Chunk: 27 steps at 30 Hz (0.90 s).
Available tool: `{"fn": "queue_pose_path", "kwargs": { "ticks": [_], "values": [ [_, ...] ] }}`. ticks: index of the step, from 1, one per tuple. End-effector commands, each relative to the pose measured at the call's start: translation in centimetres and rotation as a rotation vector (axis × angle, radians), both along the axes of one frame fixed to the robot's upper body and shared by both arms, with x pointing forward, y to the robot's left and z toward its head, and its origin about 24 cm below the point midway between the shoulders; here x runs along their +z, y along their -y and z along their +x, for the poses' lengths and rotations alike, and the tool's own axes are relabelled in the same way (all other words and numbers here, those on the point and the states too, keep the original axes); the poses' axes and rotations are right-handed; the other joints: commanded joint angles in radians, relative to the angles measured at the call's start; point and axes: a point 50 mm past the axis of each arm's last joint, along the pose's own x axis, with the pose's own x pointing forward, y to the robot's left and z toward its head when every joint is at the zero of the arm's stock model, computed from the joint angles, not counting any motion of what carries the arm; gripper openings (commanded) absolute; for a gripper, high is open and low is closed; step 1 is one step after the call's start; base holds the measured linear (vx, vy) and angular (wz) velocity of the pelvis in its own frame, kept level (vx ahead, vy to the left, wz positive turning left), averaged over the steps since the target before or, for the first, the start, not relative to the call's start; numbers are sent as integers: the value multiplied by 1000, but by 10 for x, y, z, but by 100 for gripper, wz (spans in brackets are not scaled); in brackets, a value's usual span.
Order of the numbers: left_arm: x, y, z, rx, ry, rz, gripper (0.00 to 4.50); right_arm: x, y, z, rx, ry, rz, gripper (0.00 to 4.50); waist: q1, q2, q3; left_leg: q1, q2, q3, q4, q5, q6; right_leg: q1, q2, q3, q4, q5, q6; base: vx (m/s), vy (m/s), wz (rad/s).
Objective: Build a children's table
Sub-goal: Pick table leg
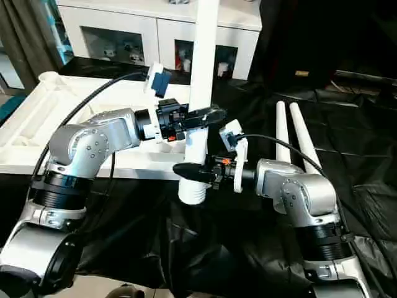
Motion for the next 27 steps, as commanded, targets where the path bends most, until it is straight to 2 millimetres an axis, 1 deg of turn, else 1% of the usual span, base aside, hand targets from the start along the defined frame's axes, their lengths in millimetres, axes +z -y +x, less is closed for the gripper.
{"fn": "queue_pose_path", "kwargs": {
  "ticks": [1, 3, 5, 6, 7, 8, 9, 10, 12, 13, 14, 15, 16, 17, 18, 19, 20, 21, 22, 23, 24, 25, 26, 27],
  "values": [
    [4, 2, -3, -30, 15, -4, 184, 8, 3, 4, -17, 21, -3, 211, 2, -23, -86, 13, 31, -13, -62, -73, 42, 66, -51, 41, -56, -132, -203, 0, 0, 0],
    [5, 2, -3, -26, 14, -5, 184, 8, 3, 4, -14, 20, -1, 201, 3, -21, -85, 13, 31, -13, -62, -74, 41, 65, -52, 41, -57, -137, -200, 0, 0, 0],
    [4, 1, -2, -19, 14, -4, 184, 8, 2, 5, -13, 21, -2, 199, 3, -24, -86, 14, 31, -13, -62, -72, 41, 65, -52, 41, -56, -132, -201, 0, 0, 0],
    [4, 0, -2, -14, 14, -3, 184, 8, 2, 5, -13, 21, -2, 197, 3, -22, -85, 15, 32, -13, -63, -75, 39, 64, -52, 41, -56, -136, -201, 0, 0, 0],
    [4, 0, -1, -5, 18, -3, 184, 7, 2, 6, -18, 32, 1, 197, 2, -25, -85, 14, 32, -13, -62, -76, 39, 64, -52, 41, -57, -138, -201, 0, 0, 0],
    [4, 0, -1, 2, 21, -3, 219, 7, 1, 6, -21, 40, 4, 196, 3, -24, -85, 15, 32, -13, -62, -80, 36, 64, -53, 41, -57, -140, -201, 0, 0, 0],
    [4, -1, -1, 13, 23, -10, 254, 7, 1, 6, -26, 46, 8, 196, 3, -25, -85, 14, 32, -13, -62, -84, 35, 64, -53, 41, -58, -142, -200, 0, 0, 0],
    [4, -1, -1, 13, 23, -10, 254, 7, 1, 6, -26, 46, 8, 196, 3, -25, -85, 15, 31, -13, -63, -85, 34, 64, -53, 41, -58, -146, -197, 0, 0, 0],
    [5, -2, 0, 28, 14, -45, 261, 7, 0, 7, -43, 56, 28, 195, 2, -35, -85, 13, 32, -12, -62, -81, 36, 64, -54, 41, -58, -150, -195, 0, 0, 0],
    [6, -3, 1, 39, 20, -65, 275, 7, 0, 7, -52, 60, 37, 194, 3, -31, -85, 13, 32, -13, -62, -80, 35, 64, -55, 41, -57, -152, -196, 0, 0, 0],
    [10, -6, 4, 82, 43, -134, 290, 8, -2, 8, -82, 71, 67, 194, 3, -31, -85, 13, 33, -13, -62, -80, 34, 63, -55, 42, -58, -150, -196, 0, 0, 0],
    [14, -10, 8, 128, 66, -193, 297, 8, -3, 10, -110, 76, 88, 194, 4, -15, -84, 13, 32, -15, -63, -89, 27, 62, -56, 41, -58, -145, -202, 0, 0, 0],
    [20, -17, 12, 190, 97, -299, 299, 9, -4, 12, -150, 90, 106, 193, 1, -20, -85, 12, 31, -15, -63, -100, 24, 63, -54, 41, -64, -138, -205, 0, 0, 0],
    [24, -23, 17, 248, 93, -385, 299, 10, -4, 15, -184, 98, 118, 193, 2, -6, -85, 12, 30, -16, -63, -109, 17, 63, -55, 41, -64, -133, -210, 0, 0, 0],
    [25, -26, 20, 279, 79, -426, 299, 10, -4, 16, -210, 103, 122, 193, 0, -8, -88, 15, 31, -18, -64, -122, 8, 64, -53, 39, -61, -115, -216, 0, 0, 0],
    [25, -28, 20, 277, 78, -434, 299, 10, -3, 17, -221, 108, 123, 193, -3, -12, -87, 16, 31, -17, -65, -130, 8, 64, -49, 39, -63, -114, -213, 0, 0, 0],
    [26, -33, 22, 271, 82, -450, 299, 12, -1, 20, -275, 126, 135, 193, -2, -12, -88, 18, 30, -17, -66, -136, 6, 65, -49, 38, -60, -117, -206, 0, 0, 0],
    [26, -36, 22, 268, 88, -452, 299, 12, 0, 22, -303, 134, 143, 193, -4, -12, -87, 19, 28, -15, -68, -139, 5, 62, -47, 39, -63, -131, -197, 0, 0, 0],
    [26, -37, 23, 268, 92, -448, 299, 12, 0, 22, -310, 137, 143, 193, -4, -11, -87, 19, 29, -16, -68, -144, 2, 62, -47, 39, -64, -143, -192, 0, 0, 0],
    [24, -42, 24, 268, 133, -407, 299, 13, 5, 26, -380, 160, 135, 193, -2, -8, -87, 21, 29, -17, -69, -143, 0, 61, -49, 39, -66, -148, -187, 0, 0, 0],
    [19, -45, 25, 257, 166, -336, 299, 10, 9, 30, -426, 180, 91, 193, -3, -7, -86, 21, 29, -18, -72, -148, -10, 58, -48, 38, -68, -165, -170, 0, 0, 0],
    [10, -46, 23, 223, 229, -202, 299, 5, 14, 33, -470, 217, 27, 193, -3, -7, -86, 21, 29, -18, -72, -148, -10, 58, -48, 38, -68, -165, -170, 0, 0, 0],
    [0, -47, 22, 187, 274, -90, 299, 2, 18, 35, -496, 259, -13, 193, -4, -4, -86, 25, 31, -20, -74, -153, -22, 54, -48, 39, -68, -179, -154, 0, 0, 0],
    [-12, -47, 20, 139, 315, 38, 299, -1, 21, 36, -517, 289, -54, 193, -5, -4, -86, 25, 32, -21, -77, -156, -27, 53, -48, 39, -73, -199, -131, 0, 0, 0]
  ]
}}
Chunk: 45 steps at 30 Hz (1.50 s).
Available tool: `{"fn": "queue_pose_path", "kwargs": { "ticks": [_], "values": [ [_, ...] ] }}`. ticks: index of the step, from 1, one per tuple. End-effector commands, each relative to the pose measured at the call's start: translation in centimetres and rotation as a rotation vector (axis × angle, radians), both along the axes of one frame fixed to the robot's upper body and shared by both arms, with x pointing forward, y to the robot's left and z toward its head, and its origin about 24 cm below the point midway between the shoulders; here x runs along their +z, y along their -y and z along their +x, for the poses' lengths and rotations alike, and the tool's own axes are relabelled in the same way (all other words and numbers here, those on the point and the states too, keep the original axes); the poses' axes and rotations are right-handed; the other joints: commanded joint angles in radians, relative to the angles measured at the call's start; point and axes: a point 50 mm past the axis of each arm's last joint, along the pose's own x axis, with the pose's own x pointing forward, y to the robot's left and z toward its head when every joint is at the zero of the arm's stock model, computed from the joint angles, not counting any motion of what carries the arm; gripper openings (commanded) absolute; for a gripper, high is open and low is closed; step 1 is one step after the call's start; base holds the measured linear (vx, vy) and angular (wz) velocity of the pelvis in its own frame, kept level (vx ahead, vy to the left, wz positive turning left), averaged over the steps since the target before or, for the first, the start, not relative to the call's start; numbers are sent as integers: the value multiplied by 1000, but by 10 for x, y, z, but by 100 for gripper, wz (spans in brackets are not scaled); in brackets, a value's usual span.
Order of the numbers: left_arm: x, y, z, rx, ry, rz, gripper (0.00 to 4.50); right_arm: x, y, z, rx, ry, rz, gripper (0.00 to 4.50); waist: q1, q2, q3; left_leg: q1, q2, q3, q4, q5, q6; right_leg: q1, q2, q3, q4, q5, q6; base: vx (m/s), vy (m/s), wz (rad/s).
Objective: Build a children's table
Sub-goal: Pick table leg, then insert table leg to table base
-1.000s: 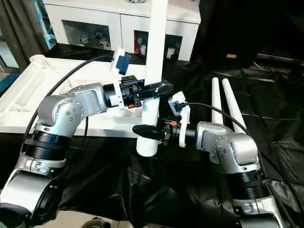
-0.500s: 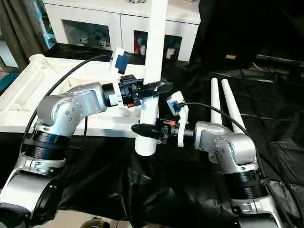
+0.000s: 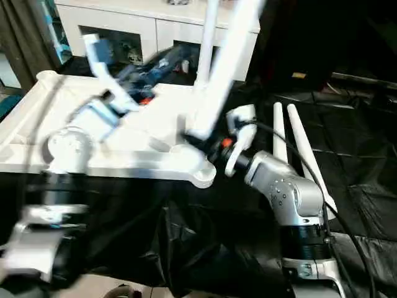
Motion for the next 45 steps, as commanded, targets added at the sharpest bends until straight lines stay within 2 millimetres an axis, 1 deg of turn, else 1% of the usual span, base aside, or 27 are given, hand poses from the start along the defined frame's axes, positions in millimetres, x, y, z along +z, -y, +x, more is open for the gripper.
{"fn": "queue_pose_path", "kwargs": {
  "ticks": [1, 2, 4, 7, 8, 9, 11, 12, 13, 14, 15, 16, 17, 18, 19, 21, 22, 23, 24, 26, 29, 31, 34, 35, 39, 41, 45],
  "values": [
    [-31, 8, -6, -95, 19, 235, 299, -2, 10, 3, -74, 53, -85, 193, -6, 10, -82, 26, 31, -17, -77, -161, -32, 52, -46, 41, -67, -199, -135, 0, 0, 0],
    [-48, 6, -9, -157, 17, 357, 299, -5, 14, 3, -111, 58, -111, 193, -4, 10, -82, 27, 30, -18, -79, -157, -31, 52, -48, 43, -70, -199, -127, 0, 0, 0],
    [-65, 2, -10, -195, 18, 498, 299, -8, 20, 3, -142, 56, -131, 193, -9, 12, -85, 26, 31, -16, -79, -156, -37, 55, -47, 44, -59, -152, -146, 0, 0, 0],
    [-86, -3, -9, -237, 19, 669, 299, -12, 27, 2, -175, 43, -151, 193, -8, 12, -87, 25, 31, -16, -79, -158, -28, 57, -50, 45, -57, -115, -164, 0, 0, 0],
    [-90, -4, -9, -247, 18, 697, 299, -12, 29, 2, -180, 43, -155, 193, -10, 11, -87, 24, 31, -16, -78, -158, -28, 60, -50, 45, -55, -98, -175, 0, 0, 0],
    [-93, -4, -8, -253, 20, 726, 270, -13, 30, 3, -183, 45, -159, 193, -11, 11, -86, 24, 31, -15, -78, -166, -25, 59, -51, 45, -56, -97, -187, 0, 0, 0],
    [-98, -5, -4, -254, 40, 798, 263, -12, 31, 3, -185, 51, -163, 193, -13, 13, -85, 25, 32, -15, -77, -188, -24, 60, -54, 45, -56, -112, -201, 0, 0, 0],
    [-101, -6, -1, -247, 49, 846, 260, -12, 31, 3, -184, 59, -165, 193, -15, 16, -84, 26, 28, -14, -77, -205, -20, 57, -50, 45, -66, -136, -194, 0, 0, 0],
    [-102, -6, 1, -242, 59, 881, 249, -12, 31, 3, -183, 64, -167, 193, -16, 20, -86, 29, 30, -15, -77, -212, -25, 58, -52, 45, -62, -137, -193, 0, 0, 0],
    [-103, -9, 4, -246, 64, 933, 232, -11, 31, 2, -183, 72, -168, 193, -17, 15, -85, 26, 32, -17, -78, -218, -26, 61, -54, 45, -62, -144, -193, 0, 0, 0],
    [-103, -9, 5, -247, 65, 944, 221, -11, 31, 2, -184, 74, -169, 193, -18, 14, -85, 27, 31, -17, -78, -222, -24, 59, -54, 44, -65, -155, -192, 0, 0, 0],
    [-103, -11, 7, -246, 59, 966, 212, -11, 31, 1, -183, 77, -171, 193, -19, 19, -85, 25, 33, -19, -78, -215, -24, 62, -57, 44, -61, -142, -204, 0, 0, 0],
    [-103, -12, 8, -249, 54, 975, 212, -11, 31, 1, -182, 77, -172, 193, -21, 24, -84, 27, 32, -18, -77, -218, -23, 59, -55, 45, -63, -138, -210, 0, 0, 0],
    [-103, -13, 9, -256, 42, 985, 202, -11, 31, 0, -181, 78, -174, 193, -24, 18, -85, 25, 30, -17, -76, -215, -18, 61, -54, 44, -62, -128, -217, 0, 0, 0],
    [-103, -15, 10, -276, 31, 1006, 187, -11, 32, -2, -179, 78, -175, 193, -22, 26, -85, 26, 30, -17, -75, -211, -13, 61, -54, 45, -62, -118, -226, 0, 0, 0],
    [-104, -17, 10, -297, 16, 1031, 176, -12, 32, -3, -177, 78, -178, 193, -24, 19, -87, 24, 31, -17, -74, -203, -5, 64, -54, 44, -59, -96, -238, 0, 0, 0],
    [-105, -18, 10, -308, 7, 1039, 172, -12, 33, -4, -178, 78, -181, 193, -23, 31, -87, 24, 31, -17, -73, -199, 0, 64, -55, 44, -58, -91, -246, 0, 0, 0],
    [-105, -19, 10, -311, 4, 1040, 171, -12, 34, -4, -178, 78, -181, 193, -24, 28, -86, 26, 31, -15, -73, -203, 3, 62, -54, 44, -62, -92, -247, 0, 0, 0],
    [-105, -20, 10, -323, -8, 1041, 158, -12, 35, -5, -181, 77, -183, 193, -24, 25, -88, 24, 32, -16, -73, -200, 6, 66, -55, 44, -57, -79, -257, 0, 0, 0],
    [-105, -21, 10, -332, -24, 1041, 132, -13, 37, -6, -186, 76, -186, 193, -23, 33, -87, 25, 31, -16, -72, -204, 10, 64, -55, 44, -59, -85, -264, 0, 0, 0],
    [-106, -24, 11, -324, -27, 1046, 126, -13, 38, -7, -191, 75, -187, 193, -24, 33, -85, 27, 32, -16, -74, -227, 7, 64, -55, 43, -63, -106, -268, 0, 0, 0],
    [-106, -24, 11, -310, -24, 1041, 92, -14, 39, -8, -192, 74, -185, 193, -25, 32, -84, 27, 33, -17, -75, -235, 6, 64, -55, 43, -64, -115, -266, 0, 0, 0],
    [-105, -24, 12, -298, -20, 1020, 77, -13, 36, -8, -186, 75, -183, 193, -24, 29, -85, 27, 33, -17, -74, -235, 7, 64, -57, 43, -64, -126, -266, 0, 0, 0],
    [-105, -24, 12, -300, -28, 1014, 46, -13, 36, -8, -181, 74, -183, 193, -24, 31, -84, 27, 34, -17, -75, -235, 8, 63, -57, 43, -64, -126, -267, 0, 0, 0],
    [-107, -28, 11, -314, -47, 1024, 32, -14, 32, -8, -158, 72, -184, 193, -23, 29, -85, 27, 34, -17, -74, -233, 12, 63, -58, 43, -65, -127, -268, 0, 0, 0],
    [-107, -27, 10, -315, -60, 994, 5, -14, 31, -8, -146, 70, -183, 193, -24, 28, -85, 25, 33, -17, -74, -223, 14, 64, -57, 43, -62, -113, -269, 0, 0, 0],
    [-114, -29, 7, -333, -100, 986, 0, -17, 22, -12, -46, 39, -166, 193, -23, 28, -87, 23, 34, -17, -73, -194, 32, 67, -58, 43, -56, -60, -287, 0, 0, 0]
  ]
}}
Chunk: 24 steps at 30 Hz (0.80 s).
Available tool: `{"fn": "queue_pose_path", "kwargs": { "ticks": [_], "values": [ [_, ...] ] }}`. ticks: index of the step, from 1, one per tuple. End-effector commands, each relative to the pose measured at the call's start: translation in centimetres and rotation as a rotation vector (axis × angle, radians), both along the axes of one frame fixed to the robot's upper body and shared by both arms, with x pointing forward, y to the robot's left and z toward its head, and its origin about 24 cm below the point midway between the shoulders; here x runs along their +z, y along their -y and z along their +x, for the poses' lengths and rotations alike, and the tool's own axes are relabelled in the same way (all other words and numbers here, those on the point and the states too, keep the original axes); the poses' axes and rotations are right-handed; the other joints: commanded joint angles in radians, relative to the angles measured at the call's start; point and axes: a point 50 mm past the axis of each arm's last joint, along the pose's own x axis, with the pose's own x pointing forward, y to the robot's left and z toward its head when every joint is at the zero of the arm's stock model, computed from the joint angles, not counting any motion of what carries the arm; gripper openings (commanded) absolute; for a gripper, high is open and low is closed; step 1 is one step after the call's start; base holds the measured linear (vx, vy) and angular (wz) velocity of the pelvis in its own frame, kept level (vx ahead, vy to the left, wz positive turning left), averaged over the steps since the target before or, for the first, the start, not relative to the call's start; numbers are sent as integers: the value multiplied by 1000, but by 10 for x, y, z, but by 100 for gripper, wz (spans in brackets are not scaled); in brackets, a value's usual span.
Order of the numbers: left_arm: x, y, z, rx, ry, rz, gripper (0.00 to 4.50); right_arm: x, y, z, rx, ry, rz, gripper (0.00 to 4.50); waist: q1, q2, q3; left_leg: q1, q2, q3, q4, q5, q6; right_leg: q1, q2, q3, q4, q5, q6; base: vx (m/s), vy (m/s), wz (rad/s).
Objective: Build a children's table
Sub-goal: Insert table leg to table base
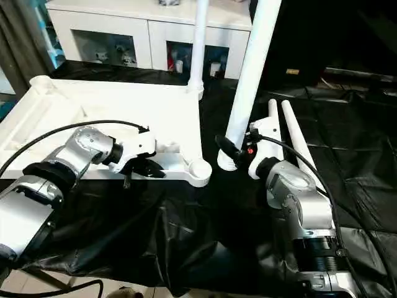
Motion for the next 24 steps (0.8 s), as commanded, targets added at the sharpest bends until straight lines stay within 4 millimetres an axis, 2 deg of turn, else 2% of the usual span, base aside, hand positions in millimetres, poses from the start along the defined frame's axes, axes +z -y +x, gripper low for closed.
{"fn": "queue_pose_path", "kwargs": {
  "ticks": [1, 4, 8, 9, 10, 11, 12, 13, 14, 16, 17, 19, 21, 24],
  "values": [
    [-3, -2, -1, 23, -17, -6, 0, 5, -6, -5, 80, -4, 18, 193, 3, 10, -87, 23, 34, -18, -72, -197, 38, 67, -58, 41, -54, -59, -292, 0, 0, 0],
    [-10, 1, -5, 26, -44, -37, 0, 6, -13, -10, 158, -34, 50, 192, 5, 10, -85, 25, 36, -18, -73, -214, 41, 67, -58, 41, -57, -75, -292, 0, 0, 0],
    [-20, 11, -11, 13, -55, -54, 0, 5, -15, -12, 221, -60, 32, 191, 7, 11, -80, 28, 40, -19, -77, -251, 23, 63, -61, 41, -63, -129, -289, 0, 0, 0],
    [-21, 15, -12, 13, -54, -74, 0, 4, -14, -11, 217, -62, 26, 191, 8, 5, -77, 29, 40, -19, -78, -271, 17, 63, -63, 41, -67, -171, -283, 0, 0, 0],
    [-21, 20, -13, 11, -53, -97, 0, 3, -12, -10, 208, -70, 21, 191, 9, 7, -76, 31, 39, -19, -79, -281, 13, 61, -64, 41, -70, -196, -277, 0, 0, 0],
    [-21, 24, -14, 12, -48, -118, 0, 2, -11, -9, 201, -74, 17, 191, 8, 5, -74, 32, 41, -21, -81, -300, 4, 61, -65, 41, -74, -242, -265, 0, 0, 0],
    [-21, 30, -17, 11, -44, -150, 0, 1, -10, -6, 192, -80, 12, 191, 8, -4, -72, 34, 42, -22, -83, -314, -1, 60, -68, 41, -78, -288, -252, 0, 0, 0],
    [-21, 30, -17, 11, -44, -150, 0, 1, -10, -6, 192, -80, 12, 191, 8, 0, -72, 33, 43, -24, -83, -314, -6, 59, -70, 41, -80, -309, -246, 0, 0, 0],
    [-22, 33, -20, 0, -45, -167, 0, 0, -9, -5, 186, -82, 6, 191, 7, -6, -72, 34, 42, -21, -83, -316, -6, 57, -67, 42, -83, -321, -239, 0, 0, 0],
    [-24, 36, -25, -17, -52, -170, 0, -1, -9, -3, 180, -89, 1, 191, 8, -6, -73, 33, 45, -23, -84, -301, -5, 58, -70, 43, -81, -325, -229, 0, 0, 0],
    [-26, 36, -29, -29, -56, -158, 0, -2, -8, -3, 180, -93, -1, 191, 7, -11, -72, 33, 41, -21, -83, -297, 1, 54, -65, 43, -85, -334, -217, 0, 0, 0],
    [-31, 33, -37, -53, -65, -126, 0, -3, -8, -1, 169, -99, -15, 191, 6, -9, -71, 30, 45, -23, -87, -282, 0, 54, -68, 43, -82, -338, -207, 0, 0, 0],
    [-33, 29, -38, -51, -51, -86, 0, -5, -7, 0, 169, -106, -13, 191, 4, -11, -72, 33, 42, -20, -85, -285, 1, 50, -64, 44, -85, -348, -197, 0, 0, 0],
    [-34, 27, -38, -37, -39, -68, 0, -9, -6, -1, 181, -135, -20, 191, 4, -10, -72, 30, 42, -22, -87, -274, -1, 52, -65, 43, -83, -346, -184, 0, 0, 0]
  ]
}}
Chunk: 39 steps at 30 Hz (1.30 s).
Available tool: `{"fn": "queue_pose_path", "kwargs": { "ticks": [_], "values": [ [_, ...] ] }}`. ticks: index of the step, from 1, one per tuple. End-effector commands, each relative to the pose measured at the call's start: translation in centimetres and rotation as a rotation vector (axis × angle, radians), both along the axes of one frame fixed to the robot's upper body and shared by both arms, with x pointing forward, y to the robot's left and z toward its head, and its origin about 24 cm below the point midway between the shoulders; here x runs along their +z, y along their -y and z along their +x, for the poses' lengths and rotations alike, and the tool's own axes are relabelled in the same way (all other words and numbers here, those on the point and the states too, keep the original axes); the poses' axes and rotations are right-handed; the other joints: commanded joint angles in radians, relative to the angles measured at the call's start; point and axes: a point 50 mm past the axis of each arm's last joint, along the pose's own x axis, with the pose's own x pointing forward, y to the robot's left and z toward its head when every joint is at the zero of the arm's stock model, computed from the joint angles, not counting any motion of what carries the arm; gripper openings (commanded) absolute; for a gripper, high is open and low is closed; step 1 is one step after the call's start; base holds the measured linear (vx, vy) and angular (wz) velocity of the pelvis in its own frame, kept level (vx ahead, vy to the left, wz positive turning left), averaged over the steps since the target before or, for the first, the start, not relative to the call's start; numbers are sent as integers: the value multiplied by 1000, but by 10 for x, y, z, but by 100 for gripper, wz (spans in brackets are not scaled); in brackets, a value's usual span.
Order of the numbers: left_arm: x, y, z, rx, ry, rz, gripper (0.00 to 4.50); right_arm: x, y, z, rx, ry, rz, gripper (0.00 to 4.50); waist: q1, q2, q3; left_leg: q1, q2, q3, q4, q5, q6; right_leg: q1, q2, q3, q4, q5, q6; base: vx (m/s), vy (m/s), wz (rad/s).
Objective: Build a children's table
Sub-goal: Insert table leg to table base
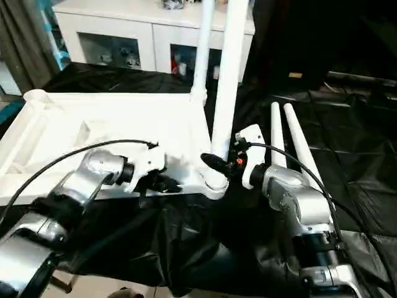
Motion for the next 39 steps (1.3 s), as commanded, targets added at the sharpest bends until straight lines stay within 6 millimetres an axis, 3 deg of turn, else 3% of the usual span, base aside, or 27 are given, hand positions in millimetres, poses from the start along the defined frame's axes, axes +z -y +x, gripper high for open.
{"fn": "queue_pose_path", "kwargs": {
  "ticks": [1, 15, 23, 28, 29, 30, 31, 32, 35, 36, 39],
  "values": [
    [-11, 1, -6, -18, -25, 57, 0, 0, 3, 2, 0, -4, -23, 191, -1, -8, -72, 16, 41, -23, -82, -275, 0, 39, -63, 43, -81, -343, -186, 0, 0, 0],
    [-3, 1, -6, -2, -13, 41, 0, -12, 4, 1, -5, -43, -22, 191, -4, -5, -70, 16, 40, -23, -84, -299, -7, 36, -62, 43, -86, -363, -183, 0, 0, 0],
    [1, 1, -5, 12, -17, 22, 0, -24, 10, -1, -97, -83, 142, 191, -5, -2, -71, 18, 41, -24, -86, -317, -12, 35, -63, 44, -87, -361, -190, 0, 0, 0],
    [2, -1, -4, 20, -16, 22, 0, -41, 12, -10, -129, -119, 208, 191, 0, 2, -71, 16, 41, -25, -89, -327, -11, 36, -65, 43, -86, -338, -203, 0, 0, 0],
    [3, -3, -4, 24, -14, 23, 0, -47, 12, -13, -139, -128, 234, 191, 3, 13, -70, 17, 41, -28, -90, -333, -14, 36, -66, 42, -85, -342, -204, 0, 0, 0],
    [4, -4, -4, 26, -13, 23, 0, -51, 12, -16, -149, -134, 250, 191, 1, 8, -70, 17, 42, -27, -90, -343, -16, 35, -66, 42, -88, -345, -203, 0, 0, 0],
    [5, -6, -4, 28, -13, 23, 0, -55, 11, -18, -158, -138, 262, 191, 3, 18, -70, 18, 42, -29, -92, -355, -19, 36, -67, 42, -87, -350, -206, 0, 0, 0],
    [5, -6, -4, 28, -13, 24, 0, -55, 11, -18, -159, -138, 263, 191, 0, 14, -70, 17, 43, -29, -93, -361, -20, 36, -66, 42, -88, -351, -206, 0, 0, 0],
    [4, -12, -4, 36, -10, 44, 0, -64, 12, -28, -173, -141, 292, 191, 2, 23, -69, 19, 41, -30, -94, -383, -23, 35, -64, 41, -90, -355, -204, 0, 0, 0],
    [4, -12, -3, 39, -9, 43, 0, -65, 12, -29, -173, -141, 297, 191, 2, 19, -71, 19, 41, -29, -95, -376, -21, 36, -63, 41, -89, -341, -207, 0, 0, 0],
    [5, -12, -3, 47, -6, 36, 0, -69, 12, -35, -172, -138, 293, 191, 3, 21, -72, 19, 40, -28, -94, -362, -14, 37, -63, 42, -89, -331, -208, 0, 0, 0]
  ]
}}
